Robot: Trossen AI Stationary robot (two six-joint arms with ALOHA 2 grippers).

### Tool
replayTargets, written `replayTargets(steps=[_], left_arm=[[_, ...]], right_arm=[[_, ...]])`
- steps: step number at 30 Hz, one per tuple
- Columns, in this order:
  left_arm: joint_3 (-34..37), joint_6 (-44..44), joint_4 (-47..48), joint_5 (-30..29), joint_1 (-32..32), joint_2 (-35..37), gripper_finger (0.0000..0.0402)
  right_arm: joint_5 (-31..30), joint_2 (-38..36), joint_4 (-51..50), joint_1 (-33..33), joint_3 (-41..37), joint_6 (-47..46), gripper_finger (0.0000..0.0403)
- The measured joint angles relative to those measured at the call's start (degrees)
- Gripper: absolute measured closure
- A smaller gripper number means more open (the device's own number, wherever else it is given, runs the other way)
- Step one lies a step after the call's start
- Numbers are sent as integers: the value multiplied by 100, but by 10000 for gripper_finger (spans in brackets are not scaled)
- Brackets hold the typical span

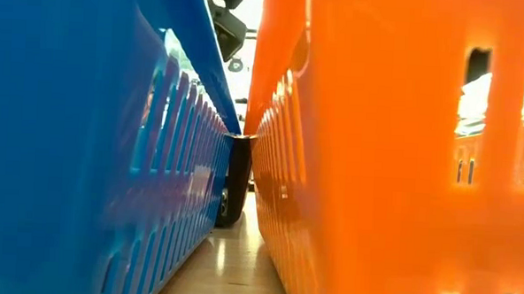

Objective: Sort crayons
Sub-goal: Put the black crayon into the black basket

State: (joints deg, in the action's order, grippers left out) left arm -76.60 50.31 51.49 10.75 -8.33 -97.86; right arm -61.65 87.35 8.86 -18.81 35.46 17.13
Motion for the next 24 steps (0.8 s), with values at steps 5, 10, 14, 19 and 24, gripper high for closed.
replayTargets(steps=[5, 10, 14, 19, 24], left_arm=[[0, 865, -341, -259, -491, 0, 376], [0, 1701, -375, -920, -846, -1, 376], [-4, 2127, -383, -1205, -1008, -130, 376], [-4, 2244, -459, -1386, -1060, -462, 376], [-4, 2240, -512, -1517, -1045, -738, 365]], right_arm=[[-4, 0, 4, -120, 0, 29, 369], [-13, 0, 7, -153, 0, 48, 369], [-22, 0, 15, -149, 0, 52, 369], [12, 0, 77, -149, 0, 65, 369], [11, 0, 96, -150, 0, 65, 369]])
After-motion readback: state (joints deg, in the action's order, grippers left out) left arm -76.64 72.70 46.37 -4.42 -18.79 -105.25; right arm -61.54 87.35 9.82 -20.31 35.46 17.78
